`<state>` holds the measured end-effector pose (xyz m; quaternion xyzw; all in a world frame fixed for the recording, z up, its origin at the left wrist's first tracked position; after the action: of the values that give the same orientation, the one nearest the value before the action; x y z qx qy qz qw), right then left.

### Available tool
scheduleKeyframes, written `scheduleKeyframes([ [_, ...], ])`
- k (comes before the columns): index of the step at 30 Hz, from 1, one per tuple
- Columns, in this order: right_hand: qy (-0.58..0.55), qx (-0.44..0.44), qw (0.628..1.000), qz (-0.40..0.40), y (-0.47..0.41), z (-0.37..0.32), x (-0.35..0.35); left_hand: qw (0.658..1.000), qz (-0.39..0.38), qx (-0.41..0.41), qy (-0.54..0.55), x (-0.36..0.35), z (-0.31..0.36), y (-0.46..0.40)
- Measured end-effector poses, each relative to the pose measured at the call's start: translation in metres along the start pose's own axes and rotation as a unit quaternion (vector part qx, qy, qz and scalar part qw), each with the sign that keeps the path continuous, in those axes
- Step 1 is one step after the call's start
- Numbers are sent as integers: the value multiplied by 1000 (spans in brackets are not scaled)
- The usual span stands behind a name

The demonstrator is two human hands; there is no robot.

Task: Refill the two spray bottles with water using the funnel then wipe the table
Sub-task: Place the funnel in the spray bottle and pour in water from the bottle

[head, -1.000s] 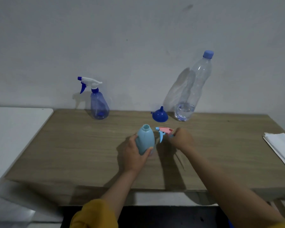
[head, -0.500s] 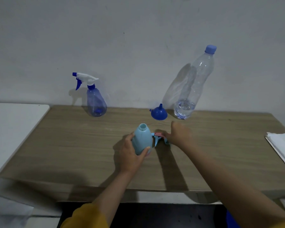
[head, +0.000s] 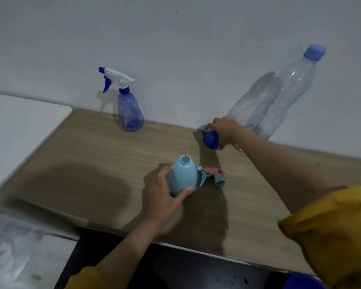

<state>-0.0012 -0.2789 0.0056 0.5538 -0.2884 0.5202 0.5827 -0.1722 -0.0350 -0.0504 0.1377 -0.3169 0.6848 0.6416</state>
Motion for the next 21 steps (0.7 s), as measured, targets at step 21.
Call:
scheduleKeyframes([
  [21, -449, 109, 862, 206, 81, -35, 53, 999, -26, 33, 11, 0, 0, 0],
])
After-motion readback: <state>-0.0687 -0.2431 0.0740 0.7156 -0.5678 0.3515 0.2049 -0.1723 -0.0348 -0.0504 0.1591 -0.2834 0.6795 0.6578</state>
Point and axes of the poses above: each hand's wrist, its own y-axis away from the middle knuckle, its own x-axis out of the back of the hand, z = x × y, the point moved 2 cm from there along -y, towards the middle knuckle, and after that the axes turned 2 degrees about z, right-handed, at the moved point
